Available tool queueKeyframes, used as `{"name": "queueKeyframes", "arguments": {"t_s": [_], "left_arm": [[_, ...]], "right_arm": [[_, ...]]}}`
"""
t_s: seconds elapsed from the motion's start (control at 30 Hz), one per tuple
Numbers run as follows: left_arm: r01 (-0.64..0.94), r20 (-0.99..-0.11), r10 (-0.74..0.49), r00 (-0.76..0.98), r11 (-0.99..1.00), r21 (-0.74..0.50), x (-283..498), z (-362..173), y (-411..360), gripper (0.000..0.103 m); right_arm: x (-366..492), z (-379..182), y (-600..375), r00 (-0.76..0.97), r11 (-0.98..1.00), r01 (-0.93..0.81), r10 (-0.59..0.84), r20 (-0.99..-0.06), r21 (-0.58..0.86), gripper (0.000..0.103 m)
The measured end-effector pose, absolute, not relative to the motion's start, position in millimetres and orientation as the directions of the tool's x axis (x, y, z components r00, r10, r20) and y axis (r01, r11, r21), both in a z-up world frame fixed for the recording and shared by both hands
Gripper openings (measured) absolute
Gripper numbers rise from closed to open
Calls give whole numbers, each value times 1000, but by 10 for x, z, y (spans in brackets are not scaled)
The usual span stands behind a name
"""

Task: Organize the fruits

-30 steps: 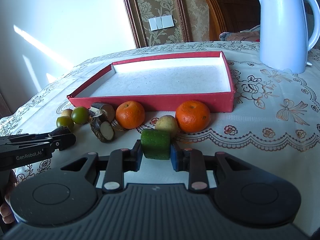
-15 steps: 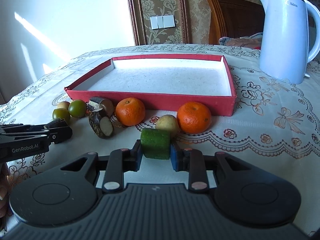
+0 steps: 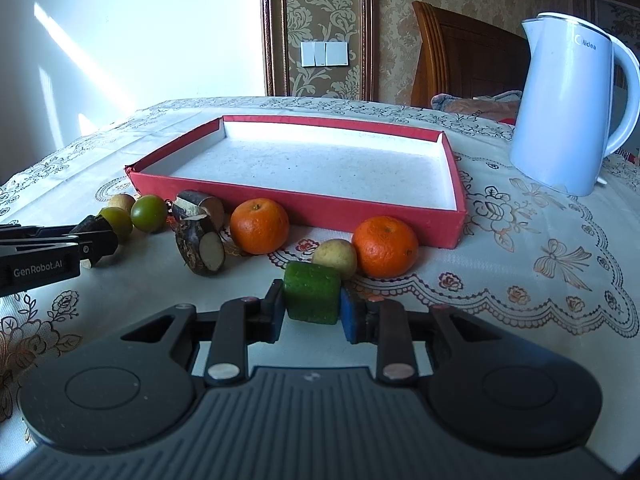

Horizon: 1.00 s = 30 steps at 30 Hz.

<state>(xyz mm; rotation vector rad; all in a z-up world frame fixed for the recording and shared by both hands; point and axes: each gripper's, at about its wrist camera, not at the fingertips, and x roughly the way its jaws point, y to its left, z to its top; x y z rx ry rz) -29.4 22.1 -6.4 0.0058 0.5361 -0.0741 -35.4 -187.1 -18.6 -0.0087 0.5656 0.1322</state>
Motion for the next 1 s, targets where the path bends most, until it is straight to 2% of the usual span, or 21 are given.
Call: {"name": "queueKeyframes", "arguments": {"t_s": [0.57, 1.0], "left_arm": [[-26, -460, 19, 888, 1000, -8, -394, -11, 282, 33], [-51, -463, 48, 885, 999, 7, -380, -18, 283, 33]], "right_arm": [[-555, -91, -1876, 899, 991, -132, 125, -419, 12, 27], [-607, -63, -1852, 909, 987, -164, 151, -389, -1, 27]]}}
